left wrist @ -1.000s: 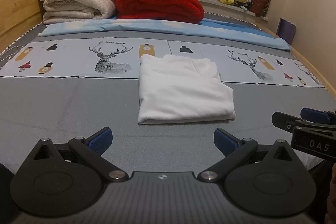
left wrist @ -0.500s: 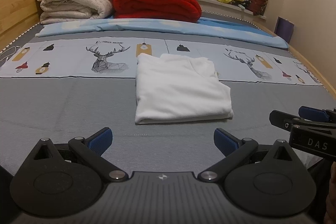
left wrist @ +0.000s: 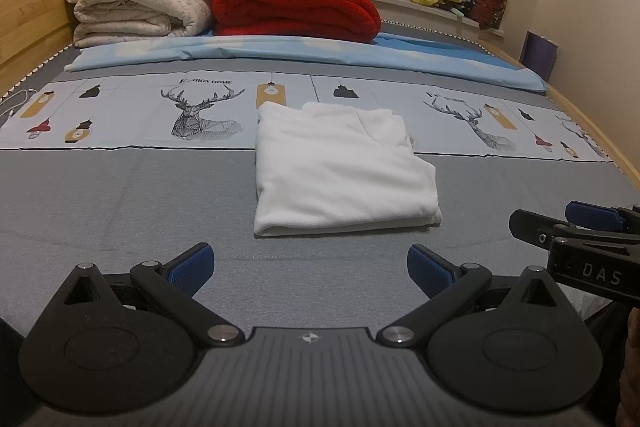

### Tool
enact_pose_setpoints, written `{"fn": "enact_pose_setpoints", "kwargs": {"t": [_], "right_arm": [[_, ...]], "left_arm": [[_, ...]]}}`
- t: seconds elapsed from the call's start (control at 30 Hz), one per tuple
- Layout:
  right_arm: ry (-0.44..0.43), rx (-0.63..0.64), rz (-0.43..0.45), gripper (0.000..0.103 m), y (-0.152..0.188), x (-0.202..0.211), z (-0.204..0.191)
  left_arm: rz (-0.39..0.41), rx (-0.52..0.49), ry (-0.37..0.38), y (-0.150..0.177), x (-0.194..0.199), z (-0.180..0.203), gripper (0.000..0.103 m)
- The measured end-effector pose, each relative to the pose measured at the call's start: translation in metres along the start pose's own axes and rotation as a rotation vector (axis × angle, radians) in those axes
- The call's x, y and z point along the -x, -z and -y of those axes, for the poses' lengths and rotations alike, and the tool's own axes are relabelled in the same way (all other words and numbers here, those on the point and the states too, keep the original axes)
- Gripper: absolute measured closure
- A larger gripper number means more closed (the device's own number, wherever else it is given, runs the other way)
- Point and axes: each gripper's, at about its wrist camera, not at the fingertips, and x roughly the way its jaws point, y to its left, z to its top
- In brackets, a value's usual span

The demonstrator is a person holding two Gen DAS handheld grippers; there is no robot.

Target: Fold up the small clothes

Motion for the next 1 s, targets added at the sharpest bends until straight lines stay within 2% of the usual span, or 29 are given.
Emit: {"fn": "enact_pose_setpoints", "kwargs": {"t": [1.0], "right_arm": [[0.0, 0.005, -0.008, 0.029, 0.0027, -0.0023, -0.0032]], "left_arm": [[-0.009, 0.001, 0.009, 0.002, -0.0021, -0.0018, 0.0]]}}
